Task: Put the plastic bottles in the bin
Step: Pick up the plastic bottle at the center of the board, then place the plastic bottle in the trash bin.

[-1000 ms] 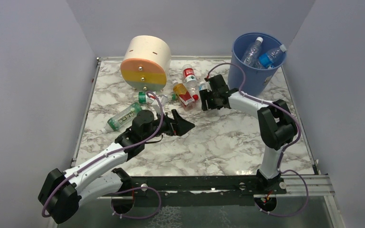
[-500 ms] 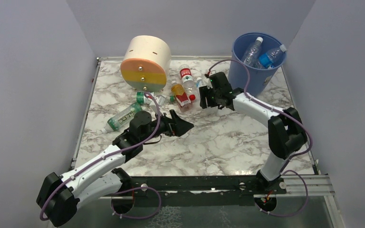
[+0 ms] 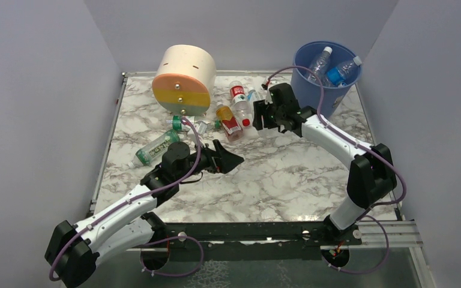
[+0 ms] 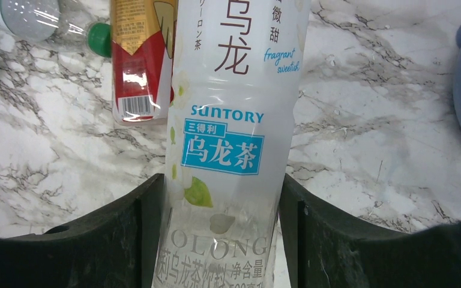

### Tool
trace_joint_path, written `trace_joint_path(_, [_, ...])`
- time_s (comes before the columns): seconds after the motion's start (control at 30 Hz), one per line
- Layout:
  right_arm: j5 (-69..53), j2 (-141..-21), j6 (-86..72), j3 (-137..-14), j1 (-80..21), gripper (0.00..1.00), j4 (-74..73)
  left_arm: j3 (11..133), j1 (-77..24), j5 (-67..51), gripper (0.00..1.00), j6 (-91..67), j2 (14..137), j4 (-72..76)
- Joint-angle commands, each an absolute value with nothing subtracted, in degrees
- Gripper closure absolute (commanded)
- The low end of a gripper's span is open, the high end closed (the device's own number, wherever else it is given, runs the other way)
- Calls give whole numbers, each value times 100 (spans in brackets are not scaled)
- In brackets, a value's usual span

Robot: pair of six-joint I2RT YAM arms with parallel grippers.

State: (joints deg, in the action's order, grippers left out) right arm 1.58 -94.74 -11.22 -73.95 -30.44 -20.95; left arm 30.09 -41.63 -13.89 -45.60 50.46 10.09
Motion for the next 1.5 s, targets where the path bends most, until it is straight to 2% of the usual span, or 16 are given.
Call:
trace_joint_path(0.0, [-15, -9193, -1189, -7693, -3072, 35, -2229, 2902, -4157, -1338, 1, -4570, 4959, 988])
trace_joint_path(0.4, [-73, -8942, -1162, -8323, -3076, 34, -2403, 2953, -4157, -1094, 1, -4466, 5653, 809])
trace_joint_path(0.87, [154, -9313, -784, -9685, -2802, 33, -2571, 3100, -4153, -1084, 1, -4300, 7168, 1360])
trace_joint_path(1.47, [-721, -9812, -1083, -10883, -706, 34, -2527, 3256, -4157, -1125, 1, -4230, 6775, 958])
